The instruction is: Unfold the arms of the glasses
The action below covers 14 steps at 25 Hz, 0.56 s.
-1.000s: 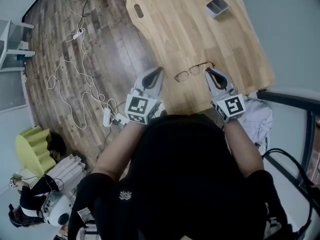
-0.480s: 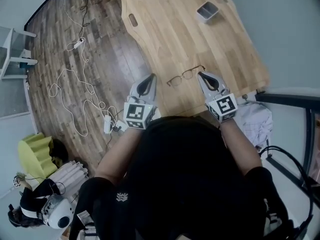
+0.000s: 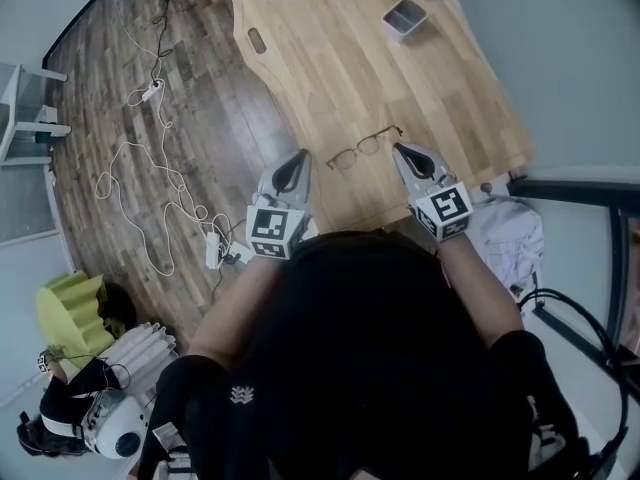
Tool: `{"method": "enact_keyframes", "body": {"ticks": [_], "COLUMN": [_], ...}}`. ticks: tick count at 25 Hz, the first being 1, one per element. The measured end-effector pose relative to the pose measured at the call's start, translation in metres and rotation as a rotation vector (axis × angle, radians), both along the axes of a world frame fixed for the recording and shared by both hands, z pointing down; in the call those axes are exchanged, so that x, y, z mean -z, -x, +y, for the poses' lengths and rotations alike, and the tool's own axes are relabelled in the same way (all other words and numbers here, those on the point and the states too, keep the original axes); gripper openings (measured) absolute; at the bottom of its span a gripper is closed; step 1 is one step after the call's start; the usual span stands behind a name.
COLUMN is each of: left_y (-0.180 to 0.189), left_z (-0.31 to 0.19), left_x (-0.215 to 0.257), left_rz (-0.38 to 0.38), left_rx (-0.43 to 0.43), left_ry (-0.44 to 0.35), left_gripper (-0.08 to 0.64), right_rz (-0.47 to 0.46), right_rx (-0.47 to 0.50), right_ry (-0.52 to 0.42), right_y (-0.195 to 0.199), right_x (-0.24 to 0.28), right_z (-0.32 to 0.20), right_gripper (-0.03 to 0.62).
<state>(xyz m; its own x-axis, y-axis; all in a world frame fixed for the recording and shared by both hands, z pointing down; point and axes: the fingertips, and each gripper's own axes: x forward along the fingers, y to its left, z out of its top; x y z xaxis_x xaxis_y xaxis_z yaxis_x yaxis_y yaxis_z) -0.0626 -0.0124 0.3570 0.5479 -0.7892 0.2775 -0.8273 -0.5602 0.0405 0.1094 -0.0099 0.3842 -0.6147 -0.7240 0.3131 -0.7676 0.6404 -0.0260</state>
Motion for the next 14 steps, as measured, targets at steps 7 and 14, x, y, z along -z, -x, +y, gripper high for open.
{"method": "enact_keyframes", "body": {"ticks": [7,14], "left_y": [-0.006,-0.018], "left_z": [0.0,0.0], "left_x": [-0.006,-0.006], "left_rz": [-0.007,-0.041], "left_rx": [-0.022,-0.069], "left_ry": [0.015,-0.002], "left_gripper": [0.008,0.008], "right_rz": [0.014,0.015], "right_rx": [-0.014,-0.008], "right_ry": [0.01,-0.015], "right_y": [-0.006,-0.006], "right_x": [-0.001,0.002], "right_z": [0.0,-0.002], "right_gripper": [0.0,0.0]}}
